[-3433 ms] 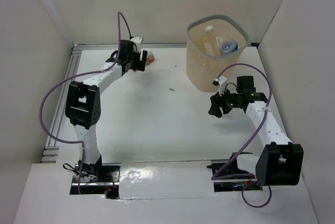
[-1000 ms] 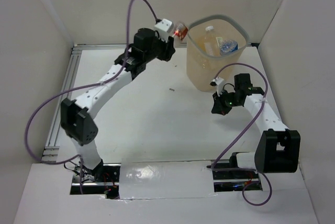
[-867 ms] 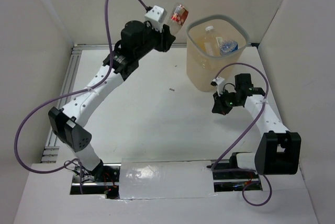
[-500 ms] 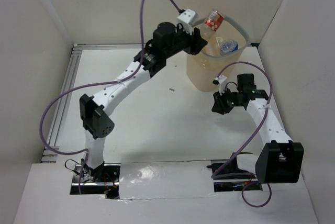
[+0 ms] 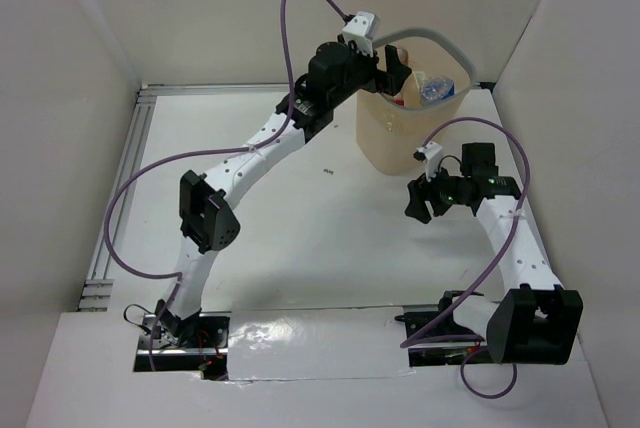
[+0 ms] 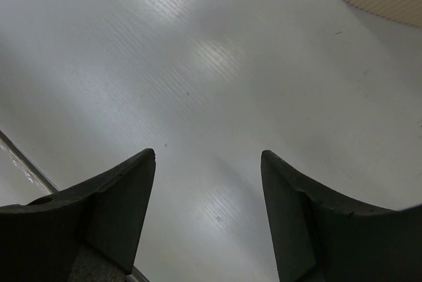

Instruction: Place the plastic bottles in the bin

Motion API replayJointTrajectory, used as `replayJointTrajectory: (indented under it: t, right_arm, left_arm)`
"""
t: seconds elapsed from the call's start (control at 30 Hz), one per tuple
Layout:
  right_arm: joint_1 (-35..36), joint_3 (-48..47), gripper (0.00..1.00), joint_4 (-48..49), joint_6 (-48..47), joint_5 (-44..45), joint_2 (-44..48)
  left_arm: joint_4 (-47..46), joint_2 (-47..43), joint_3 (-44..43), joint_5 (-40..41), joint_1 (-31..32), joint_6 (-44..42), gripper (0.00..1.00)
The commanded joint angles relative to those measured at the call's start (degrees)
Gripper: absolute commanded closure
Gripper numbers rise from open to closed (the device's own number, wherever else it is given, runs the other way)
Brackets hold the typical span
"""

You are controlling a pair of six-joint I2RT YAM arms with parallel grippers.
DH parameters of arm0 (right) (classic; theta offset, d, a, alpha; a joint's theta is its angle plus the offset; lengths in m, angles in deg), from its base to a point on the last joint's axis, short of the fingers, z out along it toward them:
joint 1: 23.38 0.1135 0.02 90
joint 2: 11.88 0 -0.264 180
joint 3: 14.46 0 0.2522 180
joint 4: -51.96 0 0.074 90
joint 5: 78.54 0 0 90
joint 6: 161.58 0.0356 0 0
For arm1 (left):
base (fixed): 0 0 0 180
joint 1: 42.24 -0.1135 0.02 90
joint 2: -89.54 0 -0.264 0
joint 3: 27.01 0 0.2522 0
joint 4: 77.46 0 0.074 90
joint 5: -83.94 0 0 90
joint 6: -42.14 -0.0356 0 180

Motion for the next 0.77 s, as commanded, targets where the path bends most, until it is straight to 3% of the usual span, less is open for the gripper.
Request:
replayJointTrajectory:
  t: [0.0, 0.1, 0.17, 0.2, 0.23, 0.33, 0.47, 0.5, 0.6, 0.73]
  right_arm:
    - [-0.6, 0.1, 0.28, 0.6, 0.1, 0.1, 1.2]
    - [-1.1, 0.1, 0.26, 0.6, 0.1, 0.1, 1.2]
    - [-1.1, 0.1, 0.20, 0.6, 0.1, 0.1, 1.2]
    - [-1.6, 0.1, 0.15, 0.6, 0.8, 0.1, 1.2]
    - [-1.6, 0.1, 0.00, 0.6, 1.9, 0.1, 1.7]
    - [-3.9, 0.1, 0.00, 4.1, 6.8, 0.6, 3.5]
    - [-4.7, 0.8, 0.00, 12.9, 20.7, 9.4, 8.1]
    - [-5.3, 0.8, 0.00, 13.0, 22.9, 10.5, 8.1]
    - [-6.4, 0.2, 0.00, 13.0, 22.9, 12.3, 8.7]
    - [-7.0, 0.7, 0.00, 13.8, 24.5, 12.9, 10.0]
  left_arm:
    - [-3.9, -0.4, -2.7, 0.8, -0.3, 1.7, 0.00]
    - [-3.9, -0.4, -2.7, 0.8, -0.8, 1.7, 0.00]
    - [-4.7, -1.4, -2.0, 0.8, -0.8, 1.7, 0.00]
    - [-5.6, -3.4, -1.5, 1.3, -0.8, 1.7, 0.00]
    - [-5.6, -4.9, -0.6, 1.8, -0.8, 1.7, 0.00]
    - [-5.8, -13.9, 6.5, 1.2, -2.1, 2.4, 0.00]
    - [-5.5, -31.7, 29.1, -4.9, -5.0, 4.3, 0.00]
    - [-6.0, -35.5, 40.0, -5.8, -5.9, 2.6, 0.00]
    - [-4.3, -48.4, 57.3, -5.8, -8.4, 0.6, 0.00]
    - [-0.2, -60.3, 72.2, -8.3, -13.2, 0.6, 0.00]
